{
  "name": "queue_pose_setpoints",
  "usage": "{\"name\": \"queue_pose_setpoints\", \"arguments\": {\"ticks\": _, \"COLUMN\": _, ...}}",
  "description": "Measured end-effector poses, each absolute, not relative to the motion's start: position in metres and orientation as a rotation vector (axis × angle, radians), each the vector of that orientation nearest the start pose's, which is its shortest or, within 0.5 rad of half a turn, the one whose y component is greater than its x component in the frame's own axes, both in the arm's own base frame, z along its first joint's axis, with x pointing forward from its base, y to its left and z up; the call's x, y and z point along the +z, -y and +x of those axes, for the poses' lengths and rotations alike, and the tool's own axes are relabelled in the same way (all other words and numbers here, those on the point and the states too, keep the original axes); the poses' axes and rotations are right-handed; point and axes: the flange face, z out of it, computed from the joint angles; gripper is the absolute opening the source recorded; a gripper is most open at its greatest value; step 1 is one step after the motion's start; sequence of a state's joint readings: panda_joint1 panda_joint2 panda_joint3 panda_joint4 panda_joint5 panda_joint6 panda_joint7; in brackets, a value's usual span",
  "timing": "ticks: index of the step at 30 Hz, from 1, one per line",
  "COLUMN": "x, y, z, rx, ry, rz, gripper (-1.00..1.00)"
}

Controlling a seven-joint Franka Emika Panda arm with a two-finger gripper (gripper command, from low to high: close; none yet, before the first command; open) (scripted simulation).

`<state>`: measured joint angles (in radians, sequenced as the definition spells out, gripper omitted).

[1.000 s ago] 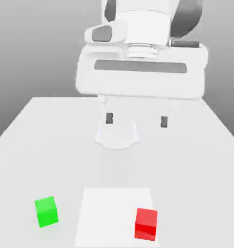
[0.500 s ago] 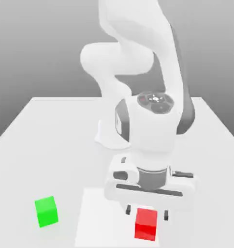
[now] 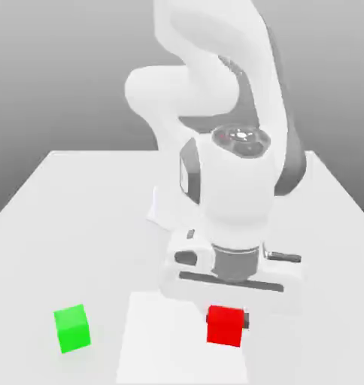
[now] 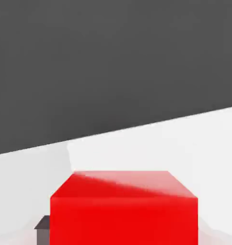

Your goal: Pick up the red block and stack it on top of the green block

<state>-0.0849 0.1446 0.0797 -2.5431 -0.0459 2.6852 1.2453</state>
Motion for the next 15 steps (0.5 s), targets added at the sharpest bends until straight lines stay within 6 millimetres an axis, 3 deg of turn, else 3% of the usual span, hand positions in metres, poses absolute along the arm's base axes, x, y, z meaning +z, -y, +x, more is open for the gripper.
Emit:
{"name": "queue_pose_setpoints", "arguments": {"ticks": 3, "x": 0.229, "y": 0.079, "z": 0.444, "rx": -0.007, "ry": -2.117, "rz": -2.334, "gripper": -1.0}}
{"name": "queue_pose_setpoints", "arguments": {"ticks": 6, "x": 0.237, "y": 0.176, "z": 0.41, "rx": -0.003, "ry": -2.466, "rz": -1.951, "gripper": -1.0}}
{"name": "queue_pose_setpoints", "arguments": {"ticks": 10, "x": 0.199, "y": 0.188, "z": 0.404, "rx": -0.001, "ry": -2.53, "rz": -1.861, "gripper": -1.0}}
{"name": "queue_pose_setpoints", "arguments": {"ticks": 11, "x": 0.188, "y": 0.188, "z": 0.403, "rx": -0.002, "ry": -2.532, "rz": -1.859, "gripper": 1.0}}
{"name": "queue_pose_setpoints", "arguments": {"ticks": 15, "x": 0.188, "y": 0.188, "z": 0.403, "rx": -0.002, "ry": -2.532, "rz": -1.859, "gripper": 1.0}}
